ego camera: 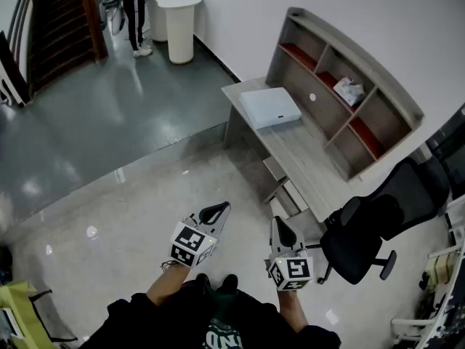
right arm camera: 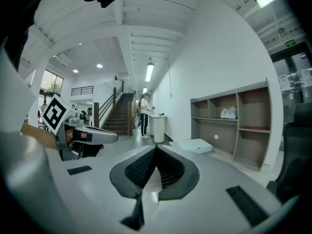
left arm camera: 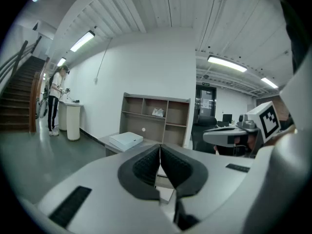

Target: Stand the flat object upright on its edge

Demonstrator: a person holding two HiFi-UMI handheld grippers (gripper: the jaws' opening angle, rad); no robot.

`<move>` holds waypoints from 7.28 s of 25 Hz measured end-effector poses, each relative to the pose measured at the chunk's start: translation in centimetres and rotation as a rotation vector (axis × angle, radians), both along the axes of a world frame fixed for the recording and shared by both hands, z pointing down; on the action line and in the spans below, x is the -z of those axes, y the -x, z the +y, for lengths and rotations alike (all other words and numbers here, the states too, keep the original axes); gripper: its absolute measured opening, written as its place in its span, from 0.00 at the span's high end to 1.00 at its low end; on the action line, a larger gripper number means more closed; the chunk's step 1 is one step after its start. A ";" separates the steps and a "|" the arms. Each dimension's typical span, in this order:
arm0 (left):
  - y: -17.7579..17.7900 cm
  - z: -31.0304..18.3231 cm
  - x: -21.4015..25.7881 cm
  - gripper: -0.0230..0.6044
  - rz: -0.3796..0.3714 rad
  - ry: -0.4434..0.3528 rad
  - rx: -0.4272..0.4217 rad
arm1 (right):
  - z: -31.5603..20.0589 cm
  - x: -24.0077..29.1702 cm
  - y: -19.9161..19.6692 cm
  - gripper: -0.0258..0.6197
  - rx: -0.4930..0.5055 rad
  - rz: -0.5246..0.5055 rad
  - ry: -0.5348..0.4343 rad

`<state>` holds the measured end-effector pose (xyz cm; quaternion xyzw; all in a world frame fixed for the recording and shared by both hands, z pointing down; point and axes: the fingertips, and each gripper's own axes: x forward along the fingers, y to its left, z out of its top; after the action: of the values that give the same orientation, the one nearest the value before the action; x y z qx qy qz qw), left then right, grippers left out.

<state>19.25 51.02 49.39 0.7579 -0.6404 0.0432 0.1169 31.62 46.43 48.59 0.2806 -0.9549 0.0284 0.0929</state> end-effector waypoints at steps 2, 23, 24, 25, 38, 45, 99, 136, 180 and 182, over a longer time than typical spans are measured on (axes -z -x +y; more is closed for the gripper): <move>-0.4 0.0 0.0 0.94 0.001 0.006 -0.004 | 0.0 0.5 -0.5 0.91 0.006 -0.034 0.006; -3.1 -1.6 0.5 0.94 -0.029 -0.015 0.019 | -2.3 1.0 -3.5 0.91 0.026 -0.086 0.015; -3.2 -1.7 0.5 0.94 -0.031 -0.016 0.024 | -2.4 1.0 -3.6 0.91 0.025 -0.085 0.015; -3.2 -1.7 0.5 0.94 -0.032 -0.015 0.027 | -2.6 0.9 -3.8 0.91 0.024 -0.083 0.016; -3.4 -1.1 0.8 0.94 -0.056 -0.060 0.052 | -2.9 0.6 -6.2 0.91 0.064 -0.063 -0.005; -3.0 -0.2 1.4 0.94 -0.034 -0.086 0.115 | -3.3 0.4 -8.4 0.91 0.075 -0.082 0.014; 24.4 -23.2 -1.9 0.94 -0.001 -0.025 -0.120 | -22.1 -1.7 21.6 0.91 0.009 -0.062 0.045; 26.8 -61.8 -0.9 0.94 -0.053 0.080 -0.494 | -54.4 -1.3 24.2 0.90 -0.366 -0.165 0.122; 23.5 -77.8 -9.7 0.62 -0.007 0.297 -1.041 | -66.0 -5.8 24.9 0.67 -0.761 -0.181 0.192; 23.6 -78.0 -10.3 0.57 -0.009 0.318 -1.039 | -66.2 -6.3 25.1 0.63 -0.760 -0.193 0.209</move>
<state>-4.38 -26.97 59.70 0.9474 -0.1676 0.1950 0.1907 6.56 -19.72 54.89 0.5988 -0.7793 0.1841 0.0137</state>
